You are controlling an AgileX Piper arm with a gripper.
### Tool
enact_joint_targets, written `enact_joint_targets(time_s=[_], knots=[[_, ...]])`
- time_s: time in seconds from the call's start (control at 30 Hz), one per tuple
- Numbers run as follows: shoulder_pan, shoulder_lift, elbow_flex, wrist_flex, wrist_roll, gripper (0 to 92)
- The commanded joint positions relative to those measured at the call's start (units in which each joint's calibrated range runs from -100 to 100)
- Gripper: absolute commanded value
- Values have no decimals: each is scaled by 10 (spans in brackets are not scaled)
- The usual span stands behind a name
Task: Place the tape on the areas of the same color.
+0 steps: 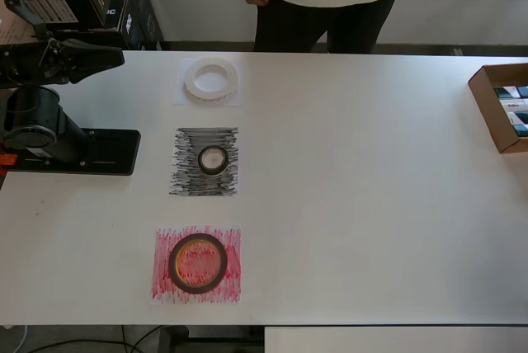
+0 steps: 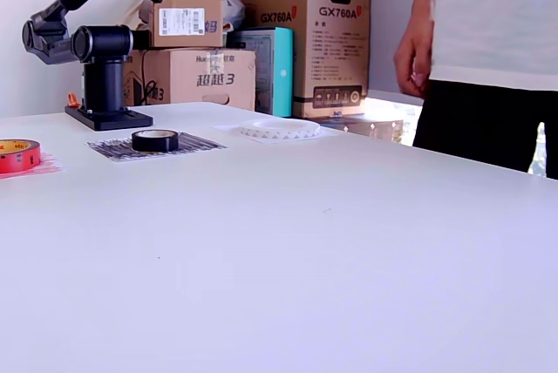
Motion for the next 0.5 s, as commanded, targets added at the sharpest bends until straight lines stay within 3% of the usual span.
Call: enact_joint_targets(time_s=[0.0, 0.47], knots=[[0, -6, 48, -83, -1, 0], [3, -6, 112, -165, -1, 0]])
